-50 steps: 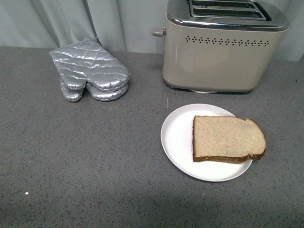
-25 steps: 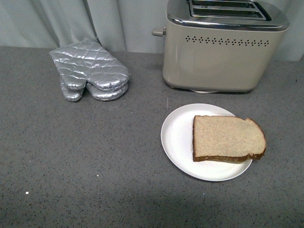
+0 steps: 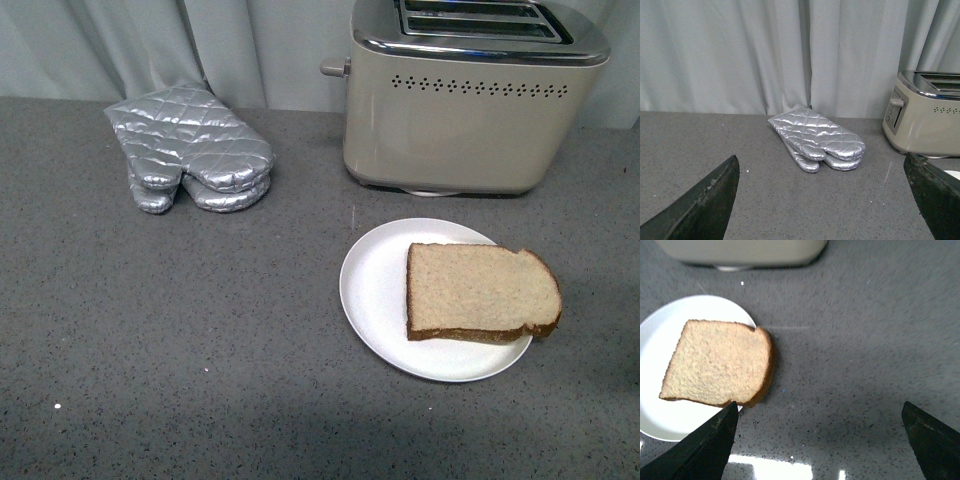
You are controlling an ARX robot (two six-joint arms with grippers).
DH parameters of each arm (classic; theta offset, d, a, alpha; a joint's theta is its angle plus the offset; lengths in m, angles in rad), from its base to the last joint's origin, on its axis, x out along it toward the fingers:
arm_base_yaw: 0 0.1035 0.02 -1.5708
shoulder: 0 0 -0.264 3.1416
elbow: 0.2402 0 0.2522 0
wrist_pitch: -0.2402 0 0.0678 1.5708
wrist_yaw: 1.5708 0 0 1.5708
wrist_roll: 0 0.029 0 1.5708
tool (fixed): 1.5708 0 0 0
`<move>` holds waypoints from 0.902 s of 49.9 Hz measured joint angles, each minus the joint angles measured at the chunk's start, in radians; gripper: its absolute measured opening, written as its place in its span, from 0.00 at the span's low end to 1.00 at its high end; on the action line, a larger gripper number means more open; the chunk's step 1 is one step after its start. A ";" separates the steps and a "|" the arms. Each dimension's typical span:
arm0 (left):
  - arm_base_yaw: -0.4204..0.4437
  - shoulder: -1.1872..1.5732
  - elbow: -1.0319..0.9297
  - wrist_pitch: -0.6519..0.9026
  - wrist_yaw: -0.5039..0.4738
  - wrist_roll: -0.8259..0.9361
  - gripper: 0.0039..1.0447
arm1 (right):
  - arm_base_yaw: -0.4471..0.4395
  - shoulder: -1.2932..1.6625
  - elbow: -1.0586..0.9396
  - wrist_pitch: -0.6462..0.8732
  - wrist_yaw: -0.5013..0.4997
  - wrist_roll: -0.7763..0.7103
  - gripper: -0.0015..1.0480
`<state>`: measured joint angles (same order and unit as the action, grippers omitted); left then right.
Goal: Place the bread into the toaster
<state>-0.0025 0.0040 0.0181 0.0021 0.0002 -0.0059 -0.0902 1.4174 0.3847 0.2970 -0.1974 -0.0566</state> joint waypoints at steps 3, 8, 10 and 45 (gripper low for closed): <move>0.000 0.000 0.000 0.000 0.000 0.000 0.94 | -0.001 0.130 0.079 -0.042 -0.035 0.000 0.91; 0.000 0.000 0.000 0.000 0.000 0.000 0.94 | 0.006 0.272 0.179 -0.095 -0.074 0.003 0.91; 0.000 0.000 0.000 0.000 0.000 0.000 0.94 | 0.012 0.317 0.213 -0.113 -0.087 0.006 0.91; 0.000 0.000 0.000 0.000 0.000 0.000 0.94 | 0.134 0.655 0.547 -0.235 -0.134 0.246 0.52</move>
<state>-0.0025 0.0040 0.0181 0.0021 0.0002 -0.0059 0.0437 2.0727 0.9314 0.0624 -0.3309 0.1894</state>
